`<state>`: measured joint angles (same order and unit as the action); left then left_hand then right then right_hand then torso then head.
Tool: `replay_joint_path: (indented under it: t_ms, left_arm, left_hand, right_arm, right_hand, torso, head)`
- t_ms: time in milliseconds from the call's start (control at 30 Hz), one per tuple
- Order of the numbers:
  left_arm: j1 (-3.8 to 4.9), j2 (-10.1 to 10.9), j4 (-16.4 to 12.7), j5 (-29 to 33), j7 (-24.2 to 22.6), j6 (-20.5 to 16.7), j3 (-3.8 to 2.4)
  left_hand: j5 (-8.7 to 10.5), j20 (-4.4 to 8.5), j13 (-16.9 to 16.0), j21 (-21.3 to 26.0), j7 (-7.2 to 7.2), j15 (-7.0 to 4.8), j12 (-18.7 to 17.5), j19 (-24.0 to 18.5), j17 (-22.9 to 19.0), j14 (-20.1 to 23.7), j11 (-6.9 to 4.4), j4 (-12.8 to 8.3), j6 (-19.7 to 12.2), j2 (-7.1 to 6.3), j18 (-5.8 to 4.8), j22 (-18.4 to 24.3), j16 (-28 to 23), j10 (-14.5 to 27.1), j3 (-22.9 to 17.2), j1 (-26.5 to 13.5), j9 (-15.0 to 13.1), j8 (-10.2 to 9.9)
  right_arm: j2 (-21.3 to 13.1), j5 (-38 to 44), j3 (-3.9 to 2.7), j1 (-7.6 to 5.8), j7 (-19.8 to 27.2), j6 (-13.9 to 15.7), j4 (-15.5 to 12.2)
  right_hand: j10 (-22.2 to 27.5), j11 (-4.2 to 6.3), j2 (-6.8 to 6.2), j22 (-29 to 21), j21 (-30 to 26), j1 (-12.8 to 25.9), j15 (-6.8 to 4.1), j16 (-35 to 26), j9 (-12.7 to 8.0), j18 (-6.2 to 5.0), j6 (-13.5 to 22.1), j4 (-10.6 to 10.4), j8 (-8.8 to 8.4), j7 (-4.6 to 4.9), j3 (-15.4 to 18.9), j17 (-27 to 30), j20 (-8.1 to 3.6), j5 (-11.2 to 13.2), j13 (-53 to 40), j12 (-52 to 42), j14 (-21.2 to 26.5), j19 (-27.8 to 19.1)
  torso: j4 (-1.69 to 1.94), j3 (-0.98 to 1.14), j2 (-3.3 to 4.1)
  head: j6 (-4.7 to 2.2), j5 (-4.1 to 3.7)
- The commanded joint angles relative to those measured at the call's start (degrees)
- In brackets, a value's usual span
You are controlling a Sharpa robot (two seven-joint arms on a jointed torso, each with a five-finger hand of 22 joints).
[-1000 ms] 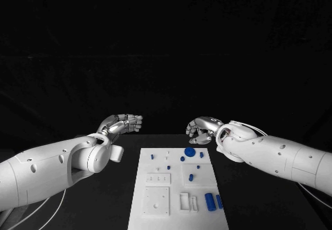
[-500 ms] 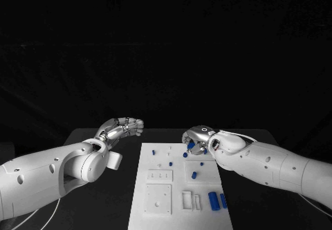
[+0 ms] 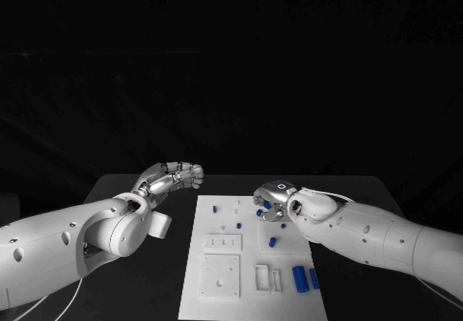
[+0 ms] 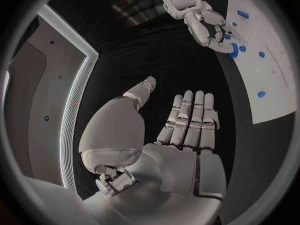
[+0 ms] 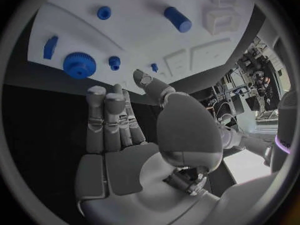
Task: Assemble the parts on the task board
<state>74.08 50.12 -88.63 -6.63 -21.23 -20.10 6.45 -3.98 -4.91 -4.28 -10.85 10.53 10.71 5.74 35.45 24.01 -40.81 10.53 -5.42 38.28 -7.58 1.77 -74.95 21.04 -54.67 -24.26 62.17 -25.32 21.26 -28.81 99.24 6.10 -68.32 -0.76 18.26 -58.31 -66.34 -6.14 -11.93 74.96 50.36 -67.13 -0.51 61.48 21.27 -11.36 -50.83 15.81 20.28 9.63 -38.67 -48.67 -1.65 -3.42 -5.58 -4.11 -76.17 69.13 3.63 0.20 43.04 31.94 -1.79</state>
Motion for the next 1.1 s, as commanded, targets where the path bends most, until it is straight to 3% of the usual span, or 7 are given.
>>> replay_joint_path:
  t_ms: [33, 433, 733, 1100]
  left_arm:
    - [0.33, 0.23, -0.52, -0.42, -0.70, 0.78, -0.10]
    - [1.19, 1.13, -1.90, -0.46, -0.08, -0.11, -0.11]
    - [1.87, 1.87, -3.43, -0.49, 0.08, 0.02, -0.11]
    - [2.51, 2.19, -3.78, -0.50, 0.25, -0.03, -0.11]
  left_hand:
    - [-0.24, -0.01, 0.09, 0.13, 1.37, 0.04, -0.32, 0.36, -0.09, -0.30, 0.09, -0.39, 0.38, 0.47, 0.92, -1.14, -0.32, -0.37, 0.06, -0.06, 0.10, -0.33]
    - [0.11, -0.06, 0.19, 0.17, 1.48, 0.14, -0.62, 0.55, -0.23, -0.56, 0.23, -0.98, 0.65, 0.19, 1.07, -1.18, -0.47, -0.65, 0.32, -0.31, 0.33, -0.54]
    - [0.12, -0.08, 0.20, 0.18, 1.46, 0.16, -0.69, 0.60, -0.27, -0.61, 0.23, -1.13, 0.75, 0.19, 1.11, -1.19, -0.52, -0.70, 0.29, -0.29, 0.37, -0.57]
    - [0.13, -0.12, 0.23, 0.19, 1.45, 0.19, -0.79, 0.62, -0.31, -0.63, 0.27, -1.22, 0.82, 0.13, 1.14, -1.19, -0.57, -0.72, 0.30, -0.34, 0.42, -0.61]
  right_arm:
    - [0.20, 2.80, 0.01, 0.01, -1.73, -0.10, 0.27]
    - [0.44, 4.19, 0.01, 0.00, -2.61, -0.31, 0.95]
    - [1.22, 5.04, 0.01, 0.02, -3.41, 0.53, 2.25]
    - [1.35, 5.22, 0.00, 0.01, -3.71, 0.38, 2.94]
  right_hand:
    - [0.04, -0.18, -0.62, 1.32, 0.33, -0.01, 0.30, 0.29, -0.08, -3.64, -0.40, 0.00, -0.33, 0.00, -0.50, 0.12, -0.42, 0.21, 0.10, 0.27, 0.11, 0.42]
    - [-0.21, -0.13, -1.25, 1.27, 1.08, 0.18, 0.26, 0.93, -0.09, -3.64, -0.64, -0.63, -0.31, -0.09, -1.96, 0.61, -0.47, 0.28, 0.29, 0.20, 0.14, 0.65]
    - [-0.51, -0.05, -1.29, 1.23, 1.43, 0.23, 0.17, 1.31, -0.03, -3.64, -0.88, -1.24, -0.21, -0.16, -2.95, 0.91, -0.51, 0.45, 0.34, 0.15, 0.18, 0.71]
    - [-0.86, 0.06, -1.44, 1.19, 1.75, 0.34, 0.07, 1.67, 0.08, -3.64, -1.07, -2.13, -0.07, -0.27, -4.10, 1.27, -0.54, 0.56, 0.39, 0.10, 0.31, 0.73]
  torso:
    - [0.15, 0.01, 0.59]
    - [0.37, 0.03, 1.62]
    - [0.74, 0.10, 2.66]
    - [0.95, 0.06, 3.51]
  head:
    - [-0.06, -0.57]
    - [-0.18, -0.86]
    - [-0.37, -0.79]
    - [-1.00, -0.91]
